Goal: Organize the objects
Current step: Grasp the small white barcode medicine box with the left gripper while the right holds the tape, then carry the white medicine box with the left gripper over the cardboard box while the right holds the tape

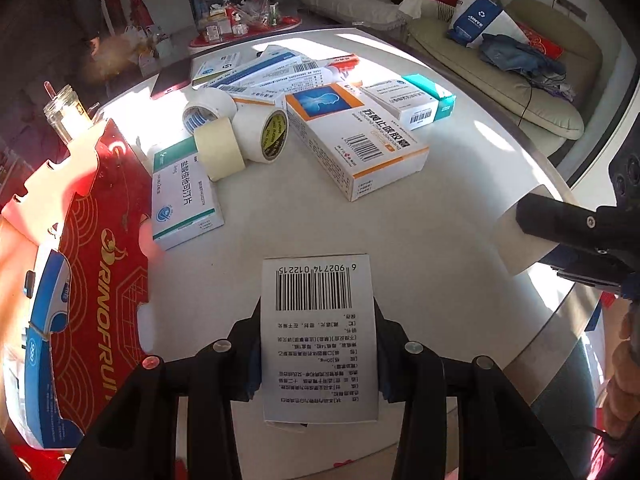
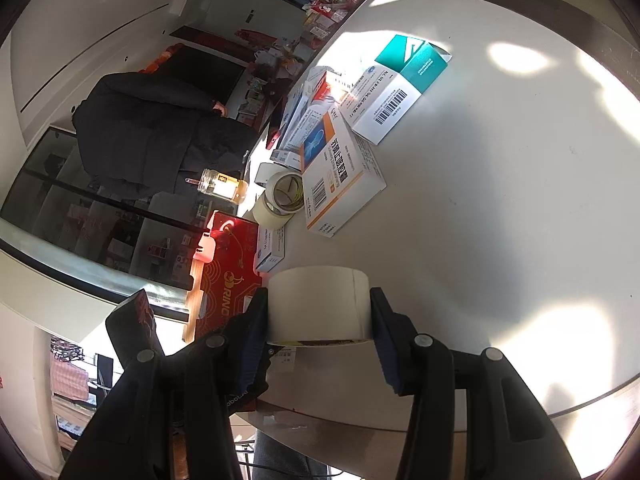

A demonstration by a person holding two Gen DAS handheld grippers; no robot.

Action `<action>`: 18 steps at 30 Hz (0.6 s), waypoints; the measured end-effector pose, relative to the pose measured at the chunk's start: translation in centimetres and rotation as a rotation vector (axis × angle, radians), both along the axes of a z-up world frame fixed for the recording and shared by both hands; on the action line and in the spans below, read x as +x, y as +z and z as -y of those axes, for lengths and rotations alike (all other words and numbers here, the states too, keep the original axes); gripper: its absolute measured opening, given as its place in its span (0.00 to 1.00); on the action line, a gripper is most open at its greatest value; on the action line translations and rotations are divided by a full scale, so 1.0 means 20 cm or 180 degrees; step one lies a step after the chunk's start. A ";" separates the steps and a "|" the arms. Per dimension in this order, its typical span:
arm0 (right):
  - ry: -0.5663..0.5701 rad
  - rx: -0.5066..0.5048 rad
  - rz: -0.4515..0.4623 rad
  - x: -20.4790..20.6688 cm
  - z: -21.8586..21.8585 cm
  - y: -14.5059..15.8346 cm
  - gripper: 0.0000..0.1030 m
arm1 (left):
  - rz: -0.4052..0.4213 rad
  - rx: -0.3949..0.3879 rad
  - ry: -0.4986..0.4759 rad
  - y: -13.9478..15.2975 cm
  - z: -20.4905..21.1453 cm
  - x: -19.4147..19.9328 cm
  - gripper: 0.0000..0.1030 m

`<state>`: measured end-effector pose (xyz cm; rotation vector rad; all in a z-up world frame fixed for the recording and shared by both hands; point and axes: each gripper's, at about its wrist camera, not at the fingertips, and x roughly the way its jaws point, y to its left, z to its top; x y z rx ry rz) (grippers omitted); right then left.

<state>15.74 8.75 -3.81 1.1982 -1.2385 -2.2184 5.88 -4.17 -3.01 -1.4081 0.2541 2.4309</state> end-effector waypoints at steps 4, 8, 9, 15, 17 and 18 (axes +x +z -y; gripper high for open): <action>-0.0046 -0.0033 0.0026 0.02 -0.01 -0.01 0.47 | -0.0196 0.0279 0.0129 0.15 0.02 0.06 0.44; 0.0012 -0.0028 0.0078 0.03 0.03 0.00 0.47 | -0.0343 0.0575 0.0320 0.25 0.10 0.08 0.44; 0.0023 -0.0015 0.0097 0.04 0.04 0.00 0.47 | -0.0385 0.0633 0.0366 0.28 0.13 0.09 0.44; 0.0089 0.0072 0.0191 0.08 0.11 0.00 0.47 | -0.0591 0.0907 0.0693 0.42 0.39 0.16 0.44; 0.0121 0.0071 0.0219 0.09 0.13 0.00 0.47 | -0.0642 0.1006 0.0851 0.45 0.50 0.18 0.44; 0.0139 0.0071 0.0232 0.09 0.15 0.00 0.47 | -0.0678 0.1046 0.0936 0.47 0.57 0.19 0.44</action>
